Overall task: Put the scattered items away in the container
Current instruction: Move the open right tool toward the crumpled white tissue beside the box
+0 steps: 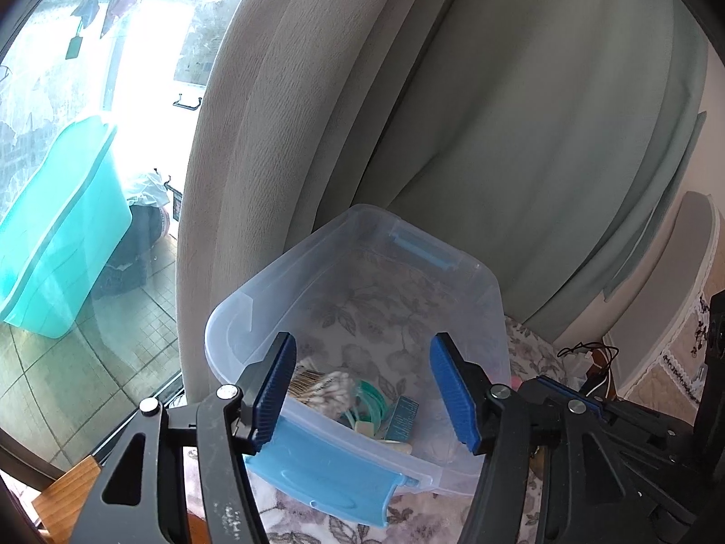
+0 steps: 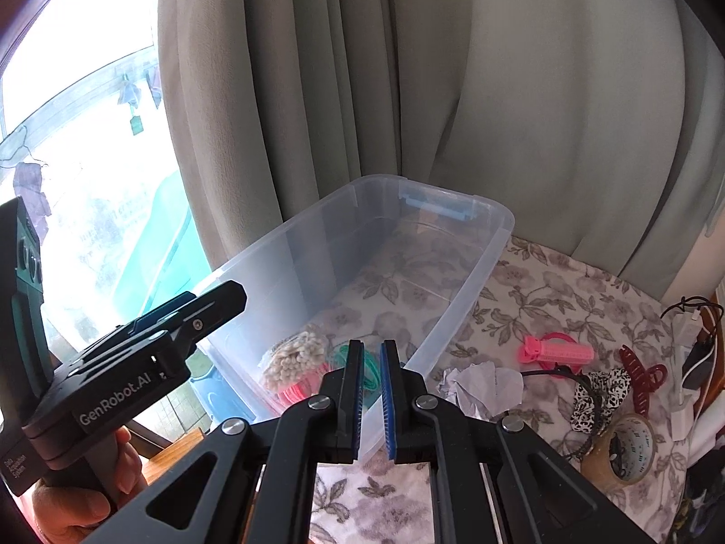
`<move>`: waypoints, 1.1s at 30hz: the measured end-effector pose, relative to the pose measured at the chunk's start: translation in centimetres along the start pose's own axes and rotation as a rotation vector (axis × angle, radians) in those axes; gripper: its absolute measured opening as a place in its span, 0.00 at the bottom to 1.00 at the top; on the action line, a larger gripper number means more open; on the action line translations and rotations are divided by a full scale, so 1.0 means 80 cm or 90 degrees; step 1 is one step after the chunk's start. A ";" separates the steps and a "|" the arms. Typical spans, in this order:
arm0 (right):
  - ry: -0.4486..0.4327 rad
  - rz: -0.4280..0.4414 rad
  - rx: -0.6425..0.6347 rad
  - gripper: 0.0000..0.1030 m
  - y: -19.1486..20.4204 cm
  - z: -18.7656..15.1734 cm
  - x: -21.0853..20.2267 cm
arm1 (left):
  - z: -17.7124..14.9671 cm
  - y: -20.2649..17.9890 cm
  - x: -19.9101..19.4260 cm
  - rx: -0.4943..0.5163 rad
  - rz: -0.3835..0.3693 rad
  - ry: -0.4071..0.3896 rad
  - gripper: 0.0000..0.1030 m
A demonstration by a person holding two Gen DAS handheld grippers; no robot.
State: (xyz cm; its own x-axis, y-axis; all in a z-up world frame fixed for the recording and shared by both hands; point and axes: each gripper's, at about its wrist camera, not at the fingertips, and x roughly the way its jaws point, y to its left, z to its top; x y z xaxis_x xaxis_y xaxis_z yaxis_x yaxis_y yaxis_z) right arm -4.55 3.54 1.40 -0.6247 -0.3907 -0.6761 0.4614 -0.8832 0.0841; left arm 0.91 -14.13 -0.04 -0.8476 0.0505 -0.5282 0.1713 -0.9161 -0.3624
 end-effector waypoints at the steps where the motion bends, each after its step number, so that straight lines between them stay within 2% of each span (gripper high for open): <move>1: 0.000 0.000 0.001 0.08 -0.001 0.000 0.000 | 0.001 -0.001 -0.001 -0.001 0.000 0.001 0.61; 3: 0.001 -0.002 0.002 0.08 -0.001 0.000 -0.001 | -0.010 -0.015 0.009 0.002 0.000 0.002 0.61; 12: 0.010 -0.010 0.011 0.10 -0.007 -0.003 0.002 | -0.008 -0.012 0.019 0.005 -0.003 0.008 0.61; 13: 0.011 -0.013 0.011 0.12 -0.007 -0.003 0.002 | -0.008 -0.013 0.019 0.006 -0.004 0.009 0.61; 14: 0.012 -0.017 0.012 0.20 -0.008 -0.004 0.002 | -0.009 -0.014 0.020 0.008 -0.005 0.009 0.61; 15: 0.013 -0.020 0.014 0.33 -0.009 -0.004 0.002 | -0.009 -0.016 0.020 0.009 -0.005 0.010 0.61; 17: 0.009 -0.023 0.023 0.45 -0.012 -0.004 0.000 | -0.009 -0.017 0.020 0.010 -0.006 0.011 0.61; 23: 0.004 -0.028 0.024 0.46 -0.016 -0.005 -0.006 | -0.008 -0.024 0.018 0.013 -0.002 0.014 0.61; 27: 0.001 -0.028 0.024 0.60 -0.017 -0.006 -0.011 | -0.007 -0.031 0.016 0.018 -0.001 0.014 0.61; 33: -0.001 -0.023 0.040 0.69 -0.026 -0.008 -0.021 | -0.008 -0.040 0.010 0.026 0.001 0.016 0.61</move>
State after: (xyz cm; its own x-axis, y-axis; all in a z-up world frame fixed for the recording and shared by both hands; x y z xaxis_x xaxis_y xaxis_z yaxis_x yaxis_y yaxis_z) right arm -4.05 6.17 1.93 -0.6415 -0.3590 -0.6779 0.3985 -0.9111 0.1054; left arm -0.05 -10.89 0.22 -0.8342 0.0584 -0.5483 0.1518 -0.9316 -0.3302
